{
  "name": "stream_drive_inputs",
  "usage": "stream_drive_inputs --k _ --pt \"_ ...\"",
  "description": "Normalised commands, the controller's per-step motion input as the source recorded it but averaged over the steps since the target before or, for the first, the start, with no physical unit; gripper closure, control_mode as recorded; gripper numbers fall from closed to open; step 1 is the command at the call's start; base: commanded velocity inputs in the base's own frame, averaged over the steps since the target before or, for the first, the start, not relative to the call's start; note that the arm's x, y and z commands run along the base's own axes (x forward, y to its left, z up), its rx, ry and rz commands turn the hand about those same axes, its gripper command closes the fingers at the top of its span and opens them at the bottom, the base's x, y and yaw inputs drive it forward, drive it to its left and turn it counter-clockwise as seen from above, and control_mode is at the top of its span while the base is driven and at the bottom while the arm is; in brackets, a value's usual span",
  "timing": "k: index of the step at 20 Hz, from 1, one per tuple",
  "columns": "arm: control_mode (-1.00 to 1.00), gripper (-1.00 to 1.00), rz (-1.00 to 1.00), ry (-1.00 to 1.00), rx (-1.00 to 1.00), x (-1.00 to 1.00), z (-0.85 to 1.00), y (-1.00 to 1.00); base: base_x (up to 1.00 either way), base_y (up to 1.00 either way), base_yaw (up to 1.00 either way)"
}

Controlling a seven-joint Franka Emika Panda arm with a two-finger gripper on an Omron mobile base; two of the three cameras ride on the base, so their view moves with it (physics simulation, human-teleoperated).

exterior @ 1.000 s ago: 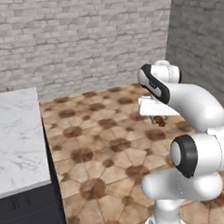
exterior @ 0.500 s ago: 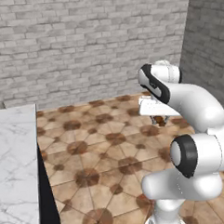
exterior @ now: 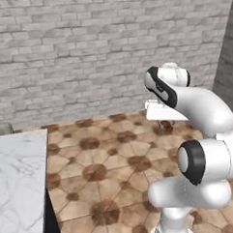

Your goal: Take the chicken drumsticks from the pan and place one on each plate on the dining counter.

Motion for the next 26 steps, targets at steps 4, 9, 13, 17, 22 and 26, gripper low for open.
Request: stream_drive_inputs --k 4,9,13,17,22,26 --pt "1.00 1.00 0.00 0.00 0.00 0.00 0.00 0.00 1.00 -0.12 0.29" --pt "1.00 1.00 0.00 0.00 0.00 0.00 0.00 0.00 1.00 -0.12 0.29" --pt "1.00 1.00 0.00 0.00 0.00 0.00 0.00 0.00 1.00 -0.11 0.31" --pt "1.00 1.00 0.00 0.00 0.00 0.00 0.00 0.00 1.00 -0.12 0.36" --pt "1.00 1.00 0.00 0.00 0.00 0.00 0.00 0.00 0.94 -0.11 0.55" --pt "1.00 1.00 0.00 0.00 0.00 0.00 0.00 0.00 0.75 -0.07 0.77"
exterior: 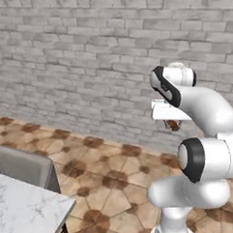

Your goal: Take the chicken drumsticks from the pan and place one on each plate on the dining counter.

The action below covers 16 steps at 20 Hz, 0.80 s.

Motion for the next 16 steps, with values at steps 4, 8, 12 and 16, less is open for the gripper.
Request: stream_drive_inputs --k 4,8,12,16 --pt "1.00 1.00 0.00 0.00 0.00 0.00 0.00 0.00 0.62 -0.04 0.88" --pt "1.00 1.00 0.00 0.00 0.00 0.00 0.00 0.00 0.60 -0.03 0.91" --pt "1.00 1.00 0.00 0.00 0.00 0.00 0.00 0.00 0.61 -0.06 0.88" --pt "1.00 1.00 0.00 0.00 0.00 0.00 0.00 0.00 0.60 -0.22 0.71"
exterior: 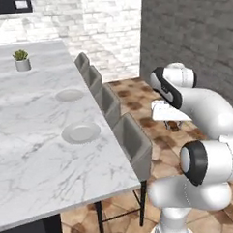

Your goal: Take the chicken drumsticks from the pan and place one on each plate on the dining counter.

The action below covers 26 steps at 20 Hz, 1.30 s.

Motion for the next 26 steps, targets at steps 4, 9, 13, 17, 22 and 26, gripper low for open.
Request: stream_drive_inputs --k 4,9,13,17,22,26 --pt "1.00 1.00 0.00 0.00 0.00 0.00 0.00 0.00 0.42 -0.48 0.47" --pt "1.00 1.00 0.00 0.00 0.00 0.00 0.00 0.00 0.28 -0.59 0.40" --pt "1.00 1.00 0.00 0.00 0.00 0.00 0.00 0.00 0.41 -0.48 0.37" --pt "1.00 1.00 0.00 0.00 0.00 0.00 0.00 0.00 0.26 -0.06 0.11" --pt "1.00 1.00 0.00 0.00 0.00 0.00 0.00 0.00 0.38 -0.01 0.17" --pt "1.00 1.00 0.00 0.00 0.00 0.00 0.00 0.00 0.13 0.00 0.03"
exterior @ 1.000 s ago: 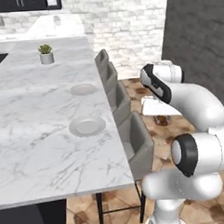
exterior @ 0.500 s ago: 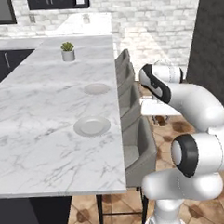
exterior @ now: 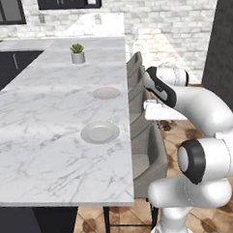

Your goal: Take the chicken drumsticks from the pan and place one on each plate on the dining counter.

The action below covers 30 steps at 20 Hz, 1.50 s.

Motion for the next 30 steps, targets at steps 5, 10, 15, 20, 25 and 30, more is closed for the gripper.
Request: stream_drive_inputs --k 5,10,15,20,25,30 --pt "1.00 1.00 0.00 0.00 0.00 0.00 0.00 0.00 0.00 0.00 0.00" --pt "1.00 1.00 0.00 0.00 0.00 0.00 0.00 0.00 0.00 0.00 0.00" --pt "-1.00 1.00 0.00 0.09 0.00 0.50 -0.01 0.04 0.10 0.00 0.00" --pt "-1.00 1.00 0.02 0.20 0.00 0.97 -0.10 0.30 0.00 0.00 0.00" --pt "-1.00 1.00 0.11 0.17 0.00 0.86 -0.34 0.63 0.00 0.00 0.00" --pt "-1.00 1.00 0.13 0.10 0.01 0.68 -0.45 0.73 0.00 0.00 0.00"
